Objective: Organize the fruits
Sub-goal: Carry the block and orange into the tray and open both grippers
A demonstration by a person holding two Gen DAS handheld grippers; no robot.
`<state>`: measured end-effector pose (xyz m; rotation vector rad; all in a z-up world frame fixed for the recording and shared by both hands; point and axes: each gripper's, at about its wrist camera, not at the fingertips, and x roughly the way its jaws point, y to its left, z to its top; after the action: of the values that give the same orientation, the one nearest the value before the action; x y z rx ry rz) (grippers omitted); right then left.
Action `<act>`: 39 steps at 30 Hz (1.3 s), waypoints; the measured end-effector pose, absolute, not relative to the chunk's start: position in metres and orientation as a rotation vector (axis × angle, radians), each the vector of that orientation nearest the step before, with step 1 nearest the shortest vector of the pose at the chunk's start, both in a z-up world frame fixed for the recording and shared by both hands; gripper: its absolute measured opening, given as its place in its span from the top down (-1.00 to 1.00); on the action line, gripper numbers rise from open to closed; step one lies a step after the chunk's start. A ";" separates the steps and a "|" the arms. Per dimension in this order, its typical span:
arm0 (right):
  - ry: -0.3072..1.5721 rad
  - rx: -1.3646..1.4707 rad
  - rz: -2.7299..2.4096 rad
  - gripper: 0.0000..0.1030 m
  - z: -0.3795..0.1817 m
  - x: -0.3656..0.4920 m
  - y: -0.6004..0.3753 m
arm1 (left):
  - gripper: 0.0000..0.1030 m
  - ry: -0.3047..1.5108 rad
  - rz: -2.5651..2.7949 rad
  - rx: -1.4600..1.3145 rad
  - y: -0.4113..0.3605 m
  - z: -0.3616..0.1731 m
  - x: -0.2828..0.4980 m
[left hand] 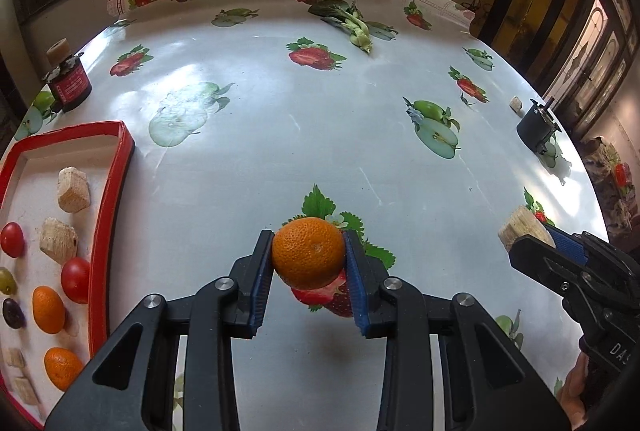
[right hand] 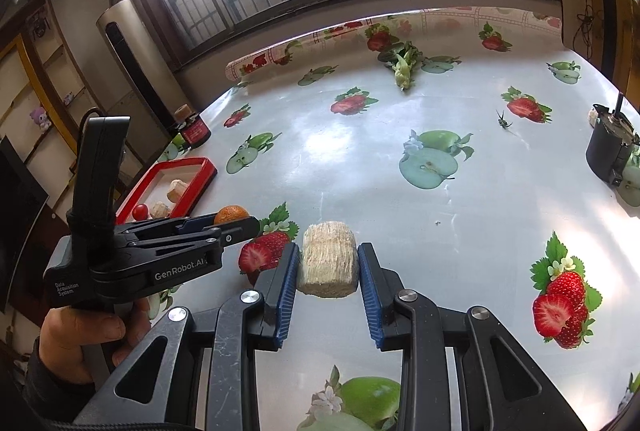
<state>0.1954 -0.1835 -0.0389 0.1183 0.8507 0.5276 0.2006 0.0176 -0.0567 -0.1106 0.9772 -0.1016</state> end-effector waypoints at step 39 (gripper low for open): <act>0.846 -0.030 0.760 0.41 -0.017 0.195 -0.016 | 0.39 0.888 0.103 -0.205 0.156 -0.026 0.142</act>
<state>0.1953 -0.0156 -0.0167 -0.0303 0.8459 0.7598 0.1423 0.1564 -0.0258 -0.2051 0.8879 0.1033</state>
